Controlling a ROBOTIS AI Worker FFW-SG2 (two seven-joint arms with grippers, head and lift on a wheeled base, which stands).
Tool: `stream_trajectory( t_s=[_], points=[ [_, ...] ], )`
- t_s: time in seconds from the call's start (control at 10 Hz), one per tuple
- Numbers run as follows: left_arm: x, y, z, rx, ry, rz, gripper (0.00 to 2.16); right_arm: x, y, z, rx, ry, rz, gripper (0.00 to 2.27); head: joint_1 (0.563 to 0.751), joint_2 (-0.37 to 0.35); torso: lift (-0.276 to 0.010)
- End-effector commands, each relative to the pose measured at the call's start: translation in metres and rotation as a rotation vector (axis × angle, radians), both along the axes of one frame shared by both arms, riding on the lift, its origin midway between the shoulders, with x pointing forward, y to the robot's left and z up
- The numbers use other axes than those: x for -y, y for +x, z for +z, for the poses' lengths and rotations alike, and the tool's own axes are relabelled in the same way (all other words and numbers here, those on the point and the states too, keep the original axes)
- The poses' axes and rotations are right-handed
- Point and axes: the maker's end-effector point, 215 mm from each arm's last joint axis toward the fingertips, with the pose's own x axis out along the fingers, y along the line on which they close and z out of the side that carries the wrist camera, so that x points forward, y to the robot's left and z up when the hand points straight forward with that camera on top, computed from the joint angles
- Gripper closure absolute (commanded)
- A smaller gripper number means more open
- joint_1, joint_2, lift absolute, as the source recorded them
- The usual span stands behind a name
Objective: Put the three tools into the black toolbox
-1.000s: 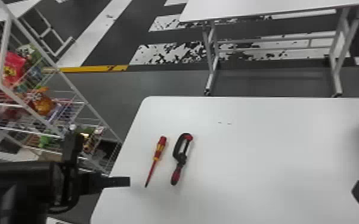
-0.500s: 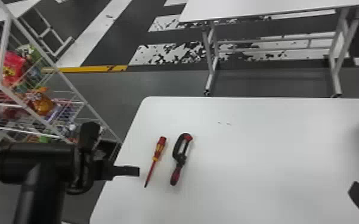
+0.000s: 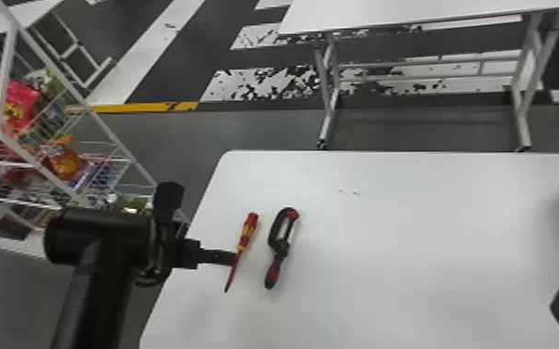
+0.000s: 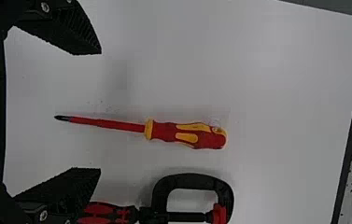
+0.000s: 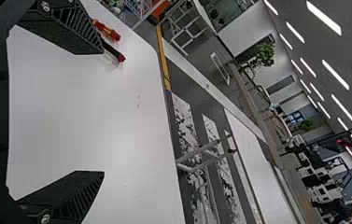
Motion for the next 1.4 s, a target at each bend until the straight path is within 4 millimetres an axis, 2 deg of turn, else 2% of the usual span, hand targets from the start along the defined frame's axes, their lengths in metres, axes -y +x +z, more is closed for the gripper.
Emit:
stream_trajectory(
  t_s=[0.0, 0.2, 0.8, 1.3],
  points=[
    [0.006, 0.010, -0.003, -0.001, 0.001, -0.014, 0.11, 0.000, -0.001, 0.000, -0.001, -0.005, 0.001, 0.08, 0.695, 0.350, -0.051],
    [0.007, 0.017, -0.004, -0.013, 0.000, -0.013, 0.15, 0.003, -0.002, 0.000, -0.002, -0.009, -0.005, 0.08, 0.695, 0.350, -0.051],
    [0.018, 0.012, -0.022, -0.088, -0.003, -0.026, 0.15, 0.006, 0.004, 0.002, 0.006, -0.010, -0.009, 0.08, 0.695, 0.350, -0.051],
    [0.015, 0.008, -0.037, -0.129, -0.004, -0.015, 0.15, 0.011, 0.003, 0.002, 0.004, -0.003, -0.015, 0.08, 0.695, 0.350, -0.051]
  ],
)
